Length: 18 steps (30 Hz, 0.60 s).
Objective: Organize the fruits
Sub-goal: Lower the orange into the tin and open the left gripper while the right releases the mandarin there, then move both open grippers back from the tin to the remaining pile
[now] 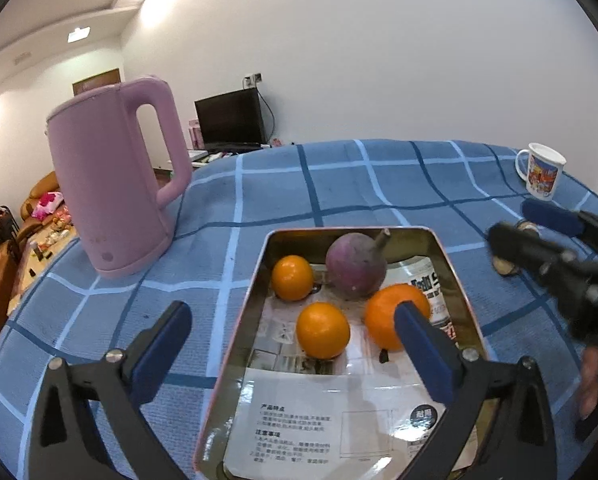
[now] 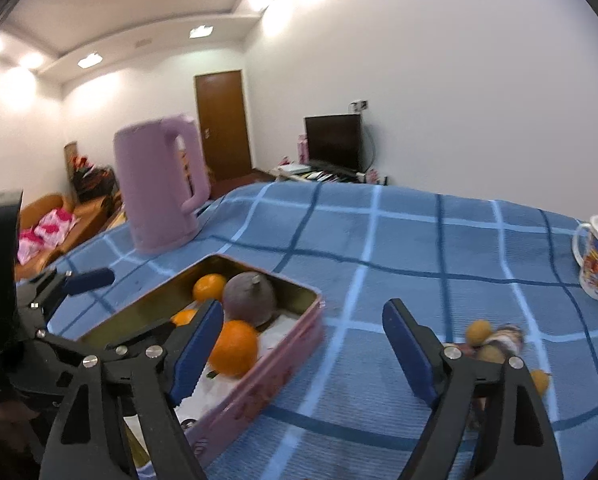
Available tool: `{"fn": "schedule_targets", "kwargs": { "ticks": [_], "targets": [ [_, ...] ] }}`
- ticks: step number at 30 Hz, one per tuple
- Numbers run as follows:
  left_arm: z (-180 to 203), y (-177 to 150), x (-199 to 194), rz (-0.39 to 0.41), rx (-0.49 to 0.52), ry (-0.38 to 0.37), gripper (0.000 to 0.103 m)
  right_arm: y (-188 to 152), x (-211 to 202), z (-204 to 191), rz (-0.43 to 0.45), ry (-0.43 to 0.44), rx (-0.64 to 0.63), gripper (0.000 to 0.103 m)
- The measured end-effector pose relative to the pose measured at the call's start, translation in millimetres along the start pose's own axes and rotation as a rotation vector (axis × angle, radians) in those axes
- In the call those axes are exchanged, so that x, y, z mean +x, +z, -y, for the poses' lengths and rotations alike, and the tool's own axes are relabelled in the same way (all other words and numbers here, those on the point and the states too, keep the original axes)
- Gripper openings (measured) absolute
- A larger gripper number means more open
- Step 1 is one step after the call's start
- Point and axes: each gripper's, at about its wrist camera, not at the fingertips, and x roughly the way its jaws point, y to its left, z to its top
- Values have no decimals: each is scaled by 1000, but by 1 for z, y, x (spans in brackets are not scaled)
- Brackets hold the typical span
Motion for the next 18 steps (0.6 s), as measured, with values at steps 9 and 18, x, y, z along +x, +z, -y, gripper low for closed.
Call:
{"fn": "schedule_targets", "kwargs": {
  "ticks": [9, 18],
  "targets": [
    [3, 13, -21, 75, -51, 4, 103, -10, -44, 43, -5, -134, 9, 83],
    [70, 20, -28, 78, 46, -110, 103, -46, -79, 122, -119, -253, 156, 75]
  ]
}}
